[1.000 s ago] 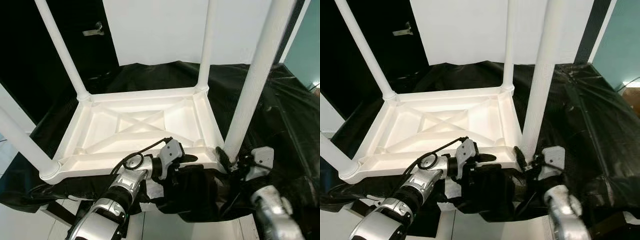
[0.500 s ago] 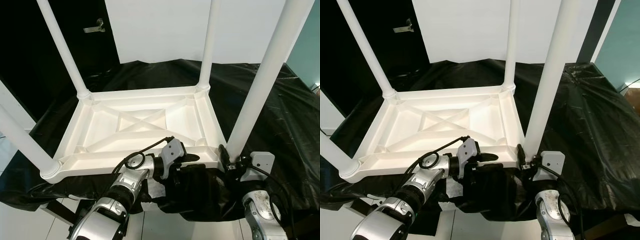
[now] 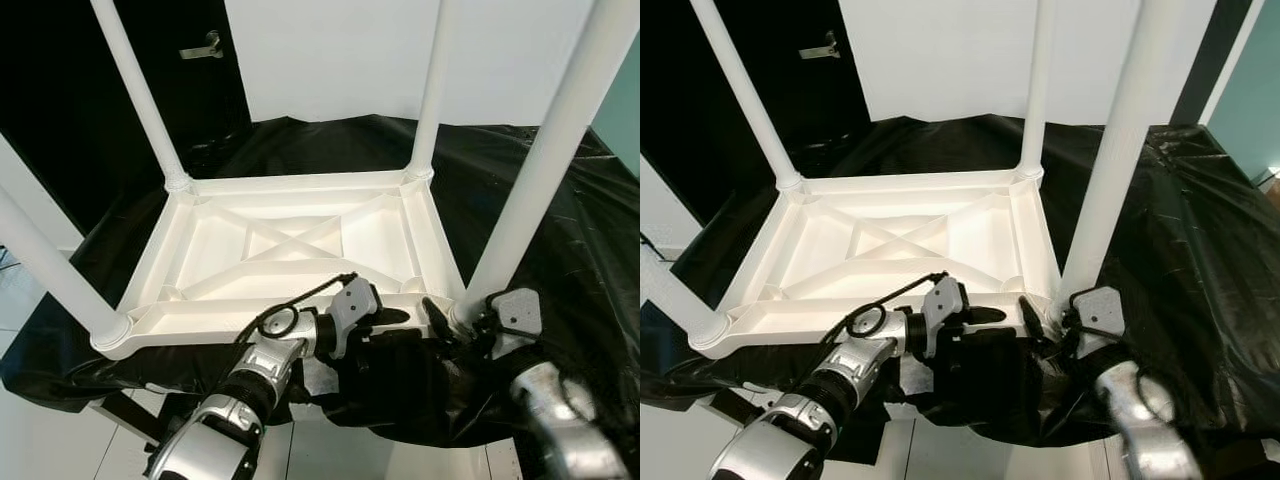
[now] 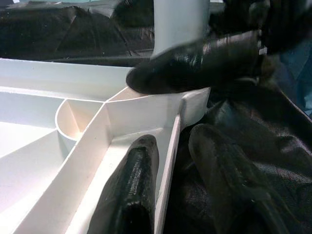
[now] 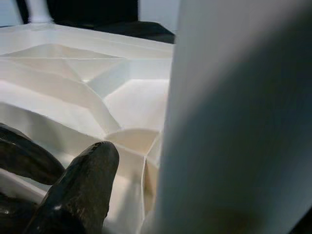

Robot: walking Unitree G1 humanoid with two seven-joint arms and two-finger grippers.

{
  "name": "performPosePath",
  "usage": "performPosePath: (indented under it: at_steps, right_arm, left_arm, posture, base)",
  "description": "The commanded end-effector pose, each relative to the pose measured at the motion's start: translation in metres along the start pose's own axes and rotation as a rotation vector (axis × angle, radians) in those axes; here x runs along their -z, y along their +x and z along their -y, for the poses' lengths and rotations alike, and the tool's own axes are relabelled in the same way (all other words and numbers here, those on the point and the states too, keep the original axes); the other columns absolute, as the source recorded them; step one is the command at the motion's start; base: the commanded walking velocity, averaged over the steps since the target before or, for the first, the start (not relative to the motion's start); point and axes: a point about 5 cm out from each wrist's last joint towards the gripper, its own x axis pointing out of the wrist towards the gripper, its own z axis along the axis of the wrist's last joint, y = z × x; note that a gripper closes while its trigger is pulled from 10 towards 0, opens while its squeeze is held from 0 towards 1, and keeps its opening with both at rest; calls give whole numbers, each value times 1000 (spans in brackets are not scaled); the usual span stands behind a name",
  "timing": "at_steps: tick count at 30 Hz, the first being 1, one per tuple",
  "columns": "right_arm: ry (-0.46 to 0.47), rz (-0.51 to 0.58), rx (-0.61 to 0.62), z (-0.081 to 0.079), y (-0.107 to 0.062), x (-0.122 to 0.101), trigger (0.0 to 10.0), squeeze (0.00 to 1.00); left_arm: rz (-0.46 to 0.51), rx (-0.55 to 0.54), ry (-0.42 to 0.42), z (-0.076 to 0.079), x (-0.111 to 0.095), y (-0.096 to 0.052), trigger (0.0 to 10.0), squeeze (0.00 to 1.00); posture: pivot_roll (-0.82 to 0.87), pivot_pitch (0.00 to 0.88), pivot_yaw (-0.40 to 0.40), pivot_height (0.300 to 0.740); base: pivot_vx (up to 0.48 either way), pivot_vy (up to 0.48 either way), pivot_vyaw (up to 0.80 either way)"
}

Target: Building children table

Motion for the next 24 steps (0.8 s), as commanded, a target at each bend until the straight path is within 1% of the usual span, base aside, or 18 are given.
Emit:
performPosePath:
  at_steps: [1,2,3,4,5,7,9,14,15,17,18,19,20,21,23,24]
  right_arm:
    - [4,-13,-102,-2,-1,0,5843,0]
    - [4,-13,-102,-2,-1,0,5843,0]
    - [-32,-26,-156,-1,-2,0,0,0]
    - [-32,-26,-156,-1,-2,0,0,0]
    - [-63,-45,-232,-4,-5,2,0,0]
    - [-63,-45,-232,-4,-5,2,0,0]
    - [-80,-77,-321,-7,-9,6,0,0]
    - [-64,-90,-337,-7,-10,8,0,0]
    - [-67,-89,-258,-6,-6,12,0,0]
    - [-67,-89,-258,-6,-6,12,0,0]
    - [-53,-75,-125,-4,1,14,0,0]
    - [-53,-75,-125,-4,1,14,0,0]
    - [-9,-62,-10,-6,6,15,0,0]
    - [102,-49,180,-15,11,17,0,0]
    - [102,-49,180,-15,11,17,0,0]
    - [175,-45,274,-23,13,18,0,0]
  left_arm:
    - [-159,89,-137,24,41,-5,10000,0]
    - [-159,89,-137,24,41,-5,10000,0]
    - [-158,89,-136,24,40,-4,10000,0]
    - [-158,89,-136,24,40,-4,10000,0]
    - [-158,90,-135,23,40,-4,10000,0]
    - [-158,90,-135,23,40,-4,10000,0]
    - [-156,88,-133,22,39,-4,10000,0]
    - [-156,86,-133,22,39,-4,10000,0]
    - [-158,85,-136,23,40,-5,10000,0]
    - [-158,85,-136,23,40,-5,10000,0]
    - [-160,86,-137,23,41,-6,10000,0]
    - [-160,86,-137,23,41,-6,10000,0]
    - [-160,87,-136,23,41,-6,10000,0]
    - [-161,89,-134,23,40,-6,10000,0]
    - [-161,89,-134,23,40,-6,10000,0]
    - [-160,90,-133,23,40,-5,10000,0]
  posture:
    - [-141,0,36,740]
    - [-141,0,36,740]
    - [-141,0,36,740]
    - [-141,0,36,740]
    - [-139,0,35,740]
    - [-139,0,35,740]
    - [-134,0,34,740]
    - [-132,0,35,740]
    - [-131,0,37,740]
    - [-131,0,37,740]
    - [-130,0,39,740]
    - [-130,0,39,740]
    - [-130,0,40,740]
    - [-129,0,41,740]
    - [-129,0,41,740]
    - [-126,0,41,740]
  base:
    - [0,0,0]
    - [0,0,0]
    - [0,0,0]
    - [0,0,0]
    - [0,0,0]
    - [0,0,0]
    - [0,0,0]
    - [0,0,0]
    - [0,0,0]
    - [0,0,0]
    - [0,0,0]
    - [0,0,0]
    - [0,0,0]
    - [0,0,0]
    - [0,0,0]
    - [0,0,0]
